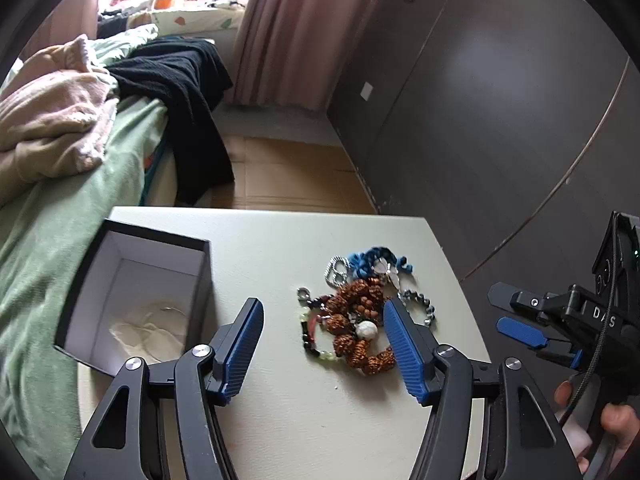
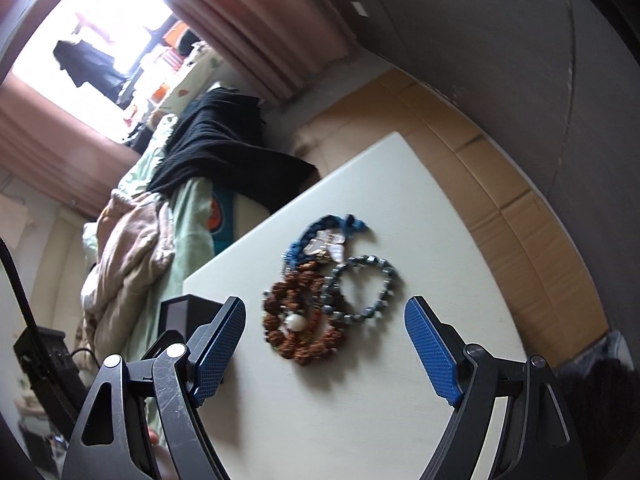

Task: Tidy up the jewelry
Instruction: 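Close the left gripper on the brown rudraksha bead bracelet and lift it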

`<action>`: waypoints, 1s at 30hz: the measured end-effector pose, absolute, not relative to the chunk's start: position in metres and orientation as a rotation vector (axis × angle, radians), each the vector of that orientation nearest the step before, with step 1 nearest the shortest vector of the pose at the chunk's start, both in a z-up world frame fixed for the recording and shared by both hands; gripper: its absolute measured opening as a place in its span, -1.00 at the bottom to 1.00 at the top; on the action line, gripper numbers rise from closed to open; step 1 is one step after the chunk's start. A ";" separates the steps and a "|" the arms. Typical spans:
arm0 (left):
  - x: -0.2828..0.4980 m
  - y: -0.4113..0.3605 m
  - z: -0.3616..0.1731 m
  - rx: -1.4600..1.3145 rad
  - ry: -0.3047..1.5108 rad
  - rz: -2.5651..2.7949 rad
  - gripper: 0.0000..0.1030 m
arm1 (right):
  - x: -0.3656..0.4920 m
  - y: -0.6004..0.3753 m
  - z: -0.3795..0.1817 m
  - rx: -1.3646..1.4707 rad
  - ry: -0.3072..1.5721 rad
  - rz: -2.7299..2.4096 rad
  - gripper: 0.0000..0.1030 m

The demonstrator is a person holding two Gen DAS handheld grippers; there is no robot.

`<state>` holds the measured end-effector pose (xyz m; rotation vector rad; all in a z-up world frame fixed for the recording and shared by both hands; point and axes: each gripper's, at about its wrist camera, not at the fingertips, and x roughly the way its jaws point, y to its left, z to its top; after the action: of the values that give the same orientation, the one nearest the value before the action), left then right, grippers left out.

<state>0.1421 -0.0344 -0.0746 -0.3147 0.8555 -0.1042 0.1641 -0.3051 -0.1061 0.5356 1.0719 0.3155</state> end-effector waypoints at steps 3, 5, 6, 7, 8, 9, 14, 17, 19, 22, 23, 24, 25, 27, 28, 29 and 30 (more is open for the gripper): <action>0.148 -0.043 -0.085 -0.313 0.872 -0.107 0.17 | 0.163 -0.313 -0.110 0.553 1.071 0.296 0.60; 0.156 -0.049 -0.096 -0.309 0.908 -0.111 0.07 | 0.164 -0.315 -0.111 0.552 1.070 0.283 0.60; 0.160 -0.052 -0.101 -0.304 0.920 -0.116 0.04 | 0.163 -0.316 -0.112 0.549 1.073 0.274 0.60; 0.163 -0.056 -0.106 -0.293 0.933 -0.115 0.03 | 0.164 -0.316 -0.113 0.547 1.077 0.269 0.60; 0.165 -0.060 -0.109 -0.280 0.943 -0.114 0.03 | 0.164 -0.316 -0.114 0.547 1.081 0.266 0.60; 0.167 -0.063 -0.112 -0.270 0.951 -0.113 0.03 | 0.165 -0.316 -0.114 0.549 1.083 0.264 0.60; 0.173 -0.072 -0.128 -0.228 0.987 -0.105 0.03 | 0.166 -0.325 -0.113 0.559 1.073 0.246 0.60; 0.175 -0.075 -0.135 -0.216 1.003 -0.103 0.00 | 0.167 -0.326 -0.116 0.542 1.084 0.224 0.60; 0.176 -0.078 -0.139 -0.210 1.013 -0.101 -0.01 | 0.168 -0.327 -0.118 0.545 1.090 0.223 0.60; 0.176 -0.082 -0.143 -0.223 1.023 -0.119 -0.12 | 0.168 -0.328 -0.118 0.547 1.092 0.227 0.60; 0.177 -0.082 -0.144 -0.229 1.024 -0.129 -0.24 | 0.168 -0.327 -0.118 0.544 1.091 0.231 0.60; 0.177 -0.083 -0.143 -0.236 1.024 -0.136 -0.37 | 0.168 -0.326 -0.118 0.542 1.091 0.235 0.60; 0.177 -0.082 -0.142 -0.230 1.022 -0.125 -0.44 | 0.168 -0.325 -0.119 0.539 1.093 0.241 0.60; 0.177 -0.080 -0.139 -0.240 1.013 -0.126 -0.63 | 0.169 -0.324 -0.120 0.536 1.096 0.249 0.59; 0.177 -0.077 -0.136 -0.262 1.004 -0.138 -0.63 | 0.170 -0.323 -0.121 0.537 1.097 0.250 0.58; 0.177 -0.075 -0.133 -0.275 0.994 -0.146 -0.63 | 0.170 -0.322 -0.122 0.537 1.098 0.252 0.57; 0.176 -0.074 -0.130 -0.281 0.984 -0.150 -0.63 | 0.172 -0.321 -0.124 0.535 1.103 0.253 0.53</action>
<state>0.1763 -0.0737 -0.1302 -0.2809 0.9837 -0.1497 0.1717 -0.3212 -0.1238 0.5351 1.1034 0.2532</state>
